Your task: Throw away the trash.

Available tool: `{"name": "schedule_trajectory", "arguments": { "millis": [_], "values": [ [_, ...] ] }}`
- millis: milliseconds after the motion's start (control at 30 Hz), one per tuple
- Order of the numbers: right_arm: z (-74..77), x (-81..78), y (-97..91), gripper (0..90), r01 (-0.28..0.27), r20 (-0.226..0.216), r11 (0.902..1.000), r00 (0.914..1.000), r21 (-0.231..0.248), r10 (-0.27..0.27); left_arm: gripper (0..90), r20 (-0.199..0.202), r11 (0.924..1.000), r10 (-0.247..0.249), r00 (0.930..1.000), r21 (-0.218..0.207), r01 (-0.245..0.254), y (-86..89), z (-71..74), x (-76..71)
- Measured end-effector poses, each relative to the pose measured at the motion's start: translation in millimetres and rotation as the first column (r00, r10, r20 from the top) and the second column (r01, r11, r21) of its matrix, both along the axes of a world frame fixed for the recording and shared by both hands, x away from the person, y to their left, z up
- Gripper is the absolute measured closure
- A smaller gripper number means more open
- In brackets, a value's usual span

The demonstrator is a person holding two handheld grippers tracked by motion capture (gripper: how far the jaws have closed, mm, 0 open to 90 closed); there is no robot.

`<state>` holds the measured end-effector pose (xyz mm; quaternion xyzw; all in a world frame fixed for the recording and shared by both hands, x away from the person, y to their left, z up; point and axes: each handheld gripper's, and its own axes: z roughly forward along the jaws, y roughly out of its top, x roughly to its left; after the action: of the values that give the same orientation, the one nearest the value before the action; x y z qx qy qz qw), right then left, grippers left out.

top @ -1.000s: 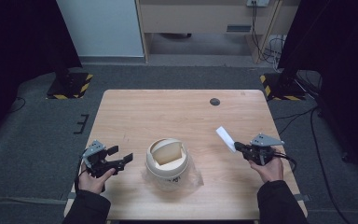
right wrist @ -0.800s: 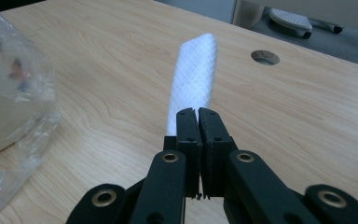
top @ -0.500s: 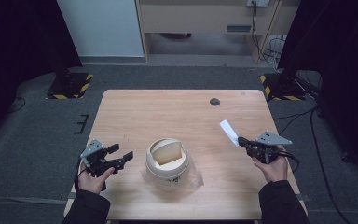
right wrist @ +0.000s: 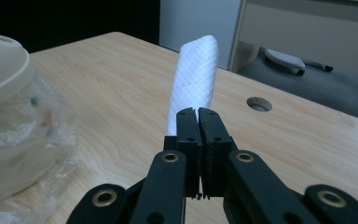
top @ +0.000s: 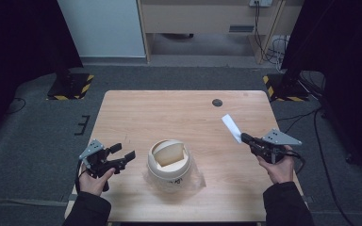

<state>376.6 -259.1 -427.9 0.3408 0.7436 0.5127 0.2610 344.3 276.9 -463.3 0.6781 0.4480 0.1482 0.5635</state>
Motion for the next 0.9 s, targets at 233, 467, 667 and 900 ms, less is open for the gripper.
{"name": "schedule_trajectory", "arguments": {
  "millis": [233, 467, 667, 900],
  "values": [
    [14.6, -5.0, 4.1, 88.1, -0.036, 0.039, 0.9982, 0.9986, 0.048, 0.034, 18.9, 0.076, 0.9986, 0.02, 0.9969, -0.051, -0.016, -2.3, 25.6, -1.2],
    [28.5, -9.1, 13.1, 88.1, -0.086, 0.073, 0.9911, 0.9942, 0.102, 0.079, 18.9, 0.166, 0.9946, -0.032, 0.9856, -0.092, 0.047, -22.5, 62.7, -1.7],
    [42.0, -12.8, 20.9, 88.1, -0.126, 0.106, 0.9827, 0.9881, 0.136, 0.112, 18.9, 0.253, 0.987, -0.084, 0.9638, -0.112, 0.116, -51.1, 102.9, -0.5],
    [60.5, -18.0, 26.2, 88.1, -0.171, 0.155, 0.9692, 0.9773, 0.177, 0.144, 18.8, 0.283, 0.9735, -0.167, 0.9443, -0.104, 0.204, -90.0, 128.1, 5.9]
  ]
}}
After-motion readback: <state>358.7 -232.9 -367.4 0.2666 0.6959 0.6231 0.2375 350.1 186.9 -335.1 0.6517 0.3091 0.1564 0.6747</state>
